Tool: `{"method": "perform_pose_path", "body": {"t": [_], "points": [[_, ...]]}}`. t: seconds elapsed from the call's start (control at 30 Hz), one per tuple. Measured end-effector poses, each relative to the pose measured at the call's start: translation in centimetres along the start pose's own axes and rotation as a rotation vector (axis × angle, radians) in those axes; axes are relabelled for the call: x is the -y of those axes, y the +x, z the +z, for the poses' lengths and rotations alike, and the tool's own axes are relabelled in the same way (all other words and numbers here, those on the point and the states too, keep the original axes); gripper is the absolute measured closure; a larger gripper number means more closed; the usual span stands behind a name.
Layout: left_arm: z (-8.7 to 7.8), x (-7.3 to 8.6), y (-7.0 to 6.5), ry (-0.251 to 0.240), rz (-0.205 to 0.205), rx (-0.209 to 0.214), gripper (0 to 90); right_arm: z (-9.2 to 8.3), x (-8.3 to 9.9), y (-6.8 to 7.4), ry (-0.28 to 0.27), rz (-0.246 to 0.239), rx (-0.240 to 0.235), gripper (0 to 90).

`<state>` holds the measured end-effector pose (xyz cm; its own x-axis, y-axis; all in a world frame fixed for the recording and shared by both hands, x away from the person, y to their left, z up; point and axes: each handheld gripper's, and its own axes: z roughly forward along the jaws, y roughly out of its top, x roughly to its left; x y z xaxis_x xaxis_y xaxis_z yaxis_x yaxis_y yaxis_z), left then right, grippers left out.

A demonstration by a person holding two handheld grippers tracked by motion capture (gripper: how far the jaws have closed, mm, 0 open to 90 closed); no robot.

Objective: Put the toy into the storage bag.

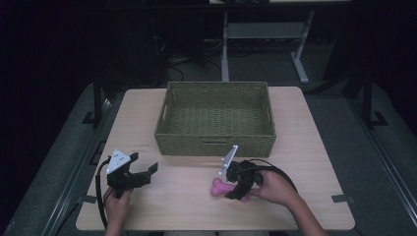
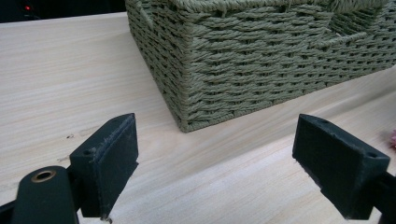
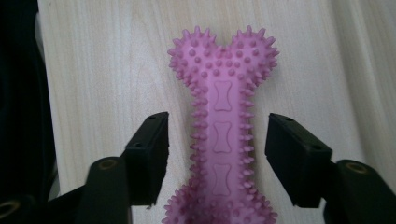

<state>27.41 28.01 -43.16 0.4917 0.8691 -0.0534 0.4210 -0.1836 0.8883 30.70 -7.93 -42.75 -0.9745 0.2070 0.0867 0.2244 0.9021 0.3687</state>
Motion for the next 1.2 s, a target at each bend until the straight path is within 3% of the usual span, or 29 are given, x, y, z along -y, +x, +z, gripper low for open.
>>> {"method": "perform_pose_path", "body": {"t": [0.83, 1.2], "points": [[-0.02, -0.01, 0.08, -0.001, -0.008, -0.001, 13.8, 1.01, -0.46, 0.28, 0.058, -0.042, 0.037, 55.6], [-0.05, -0.01, 0.07, -0.004, -0.006, -0.004, 13.9, 1.06, -0.55, 0.26, 0.067, -0.046, 0.039, 56.2]]}}
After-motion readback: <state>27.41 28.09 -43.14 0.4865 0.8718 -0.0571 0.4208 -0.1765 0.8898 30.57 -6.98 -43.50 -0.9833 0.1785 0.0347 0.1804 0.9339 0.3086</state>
